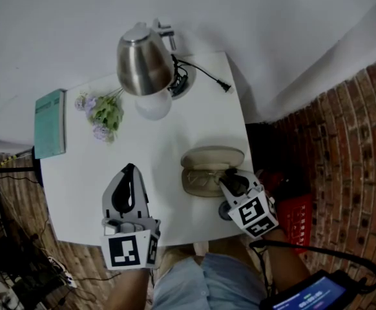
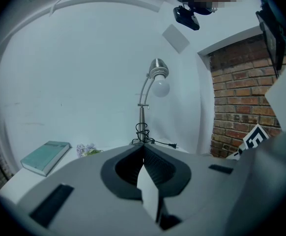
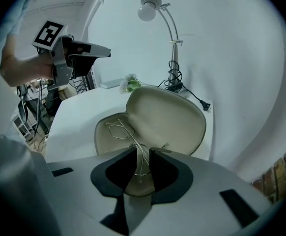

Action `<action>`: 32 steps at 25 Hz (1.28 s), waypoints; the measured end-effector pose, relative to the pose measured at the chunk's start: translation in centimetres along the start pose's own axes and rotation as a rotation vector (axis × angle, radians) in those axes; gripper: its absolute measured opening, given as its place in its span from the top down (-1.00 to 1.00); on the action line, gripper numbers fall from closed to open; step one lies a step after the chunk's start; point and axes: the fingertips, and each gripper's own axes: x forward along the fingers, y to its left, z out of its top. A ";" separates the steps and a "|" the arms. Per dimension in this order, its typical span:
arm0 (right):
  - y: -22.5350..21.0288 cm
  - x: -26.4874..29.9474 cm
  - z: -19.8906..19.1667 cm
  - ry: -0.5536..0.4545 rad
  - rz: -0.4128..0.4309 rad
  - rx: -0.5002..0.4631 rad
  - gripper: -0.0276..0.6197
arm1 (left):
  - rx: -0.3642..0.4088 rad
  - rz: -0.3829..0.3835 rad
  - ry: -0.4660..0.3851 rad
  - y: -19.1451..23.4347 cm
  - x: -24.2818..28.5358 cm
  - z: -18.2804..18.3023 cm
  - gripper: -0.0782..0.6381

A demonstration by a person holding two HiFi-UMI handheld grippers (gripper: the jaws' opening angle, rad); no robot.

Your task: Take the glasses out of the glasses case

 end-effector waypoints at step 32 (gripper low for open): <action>0.4 -0.7 2.0 -0.018 0.000 -0.138 0.80 | 0.006 0.028 -0.029 1.0 -0.7 1.5 0.76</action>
